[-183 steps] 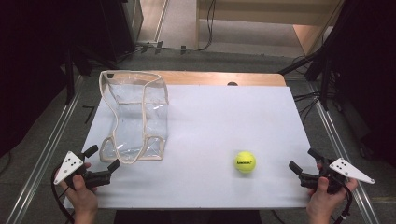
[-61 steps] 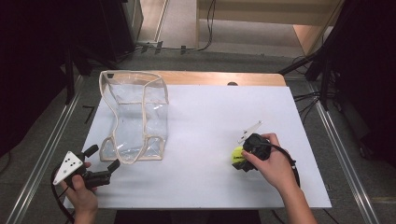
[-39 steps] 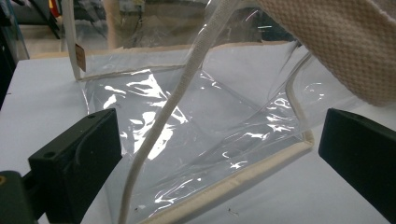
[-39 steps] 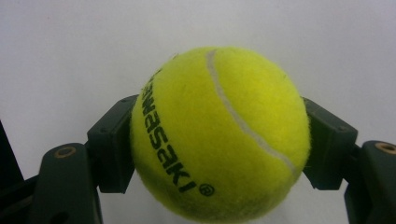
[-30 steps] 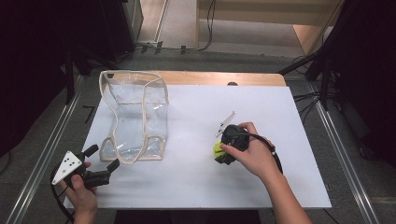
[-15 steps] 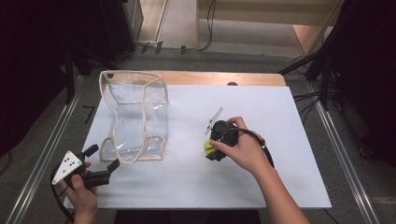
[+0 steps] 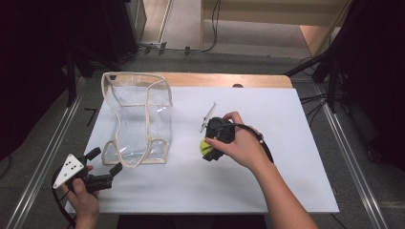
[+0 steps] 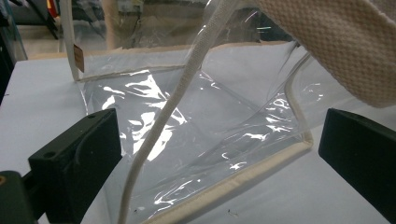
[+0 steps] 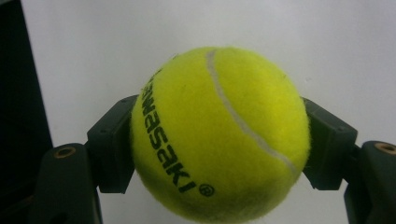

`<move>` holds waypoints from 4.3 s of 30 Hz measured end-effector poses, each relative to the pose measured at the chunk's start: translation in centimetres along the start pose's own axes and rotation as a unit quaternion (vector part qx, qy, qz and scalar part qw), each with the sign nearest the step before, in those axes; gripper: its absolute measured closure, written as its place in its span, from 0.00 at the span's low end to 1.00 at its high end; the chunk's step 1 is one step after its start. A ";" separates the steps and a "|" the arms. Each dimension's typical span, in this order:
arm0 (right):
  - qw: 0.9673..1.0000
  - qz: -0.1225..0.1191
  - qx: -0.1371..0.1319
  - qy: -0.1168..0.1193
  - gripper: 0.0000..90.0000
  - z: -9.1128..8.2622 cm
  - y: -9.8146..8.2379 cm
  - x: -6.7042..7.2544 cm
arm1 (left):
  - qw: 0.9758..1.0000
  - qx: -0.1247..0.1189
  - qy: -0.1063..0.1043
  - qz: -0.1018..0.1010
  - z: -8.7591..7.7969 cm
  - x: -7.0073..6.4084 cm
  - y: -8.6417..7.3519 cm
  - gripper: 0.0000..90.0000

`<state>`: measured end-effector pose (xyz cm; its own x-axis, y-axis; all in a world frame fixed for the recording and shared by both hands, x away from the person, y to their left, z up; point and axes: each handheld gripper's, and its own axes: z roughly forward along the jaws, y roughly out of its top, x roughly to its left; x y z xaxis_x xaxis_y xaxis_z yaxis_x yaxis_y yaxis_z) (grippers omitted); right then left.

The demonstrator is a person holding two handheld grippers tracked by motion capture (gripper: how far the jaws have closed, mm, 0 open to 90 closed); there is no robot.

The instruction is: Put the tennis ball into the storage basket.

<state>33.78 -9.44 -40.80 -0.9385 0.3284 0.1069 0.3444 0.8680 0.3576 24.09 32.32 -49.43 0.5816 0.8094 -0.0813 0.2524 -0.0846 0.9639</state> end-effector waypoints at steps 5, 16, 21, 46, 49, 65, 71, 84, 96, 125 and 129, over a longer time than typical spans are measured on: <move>1.000 -0.006 -0.006 0.005 0.26 -0.4 0.7 0.0 | 1.000 0.000 -0.001 0.000 0.0 0.0 0.0 0.00; 1.000 -0.010 -0.012 0.008 0.26 -0.8 2.3 0.1 | 1.000 -0.001 -0.002 -0.001 0.0 0.0 0.0 0.00; 1.000 -0.014 -0.014 0.009 0.26 -1.0 3.0 0.2 | 1.000 -0.001 -0.001 -0.001 -0.1 0.1 0.0 0.00; 0.999 -0.044 -0.021 0.021 0.26 -2.5 7.1 0.5 | 1.000 -0.002 -0.002 -0.002 -0.1 0.1 0.0 0.00; 0.998 -0.048 -0.023 0.026 0.26 -2.6 7.8 0.6 | 1.000 -0.002 -0.002 -0.002 -0.1 0.1 0.0 0.00; 0.997 -0.068 -0.017 0.028 0.26 -3.4 10.3 1.1 | 1.000 -0.001 -0.004 -0.002 -0.1 0.1 0.0 0.00; 0.996 -0.077 -0.017 0.032 0.26 -3.7 11.3 1.3 | 1.000 0.000 -0.005 -0.002 0.0 0.1 0.0 0.00; 0.995 -0.092 -0.018 0.033 0.26 -4.8 13.3 1.8 | 1.000 0.001 -0.005 -0.003 0.0 0.1 0.0 0.00; 0.994 -0.104 -0.020 0.027 0.26 -5.8 15.2 2.3 | 1.000 0.003 -0.006 -0.002 0.0 0.1 0.0 0.00; 0.991 -0.127 -0.028 0.031 0.26 -6.6 18.7 3.2 | 1.000 0.001 -0.005 -0.003 0.0 0.1 0.0 0.00; 0.991 -0.128 -0.028 0.029 0.26 -6.6 19.1 3.4 | 1.000 0.001 -0.004 -0.003 0.0 0.1 0.0 0.00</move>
<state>37.05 5.82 -27.51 -0.9954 0.0756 0.0587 0.0936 0.8972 0.4315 24.12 32.37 -49.45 0.5867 0.8049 -0.0894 0.2581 -0.0812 0.9627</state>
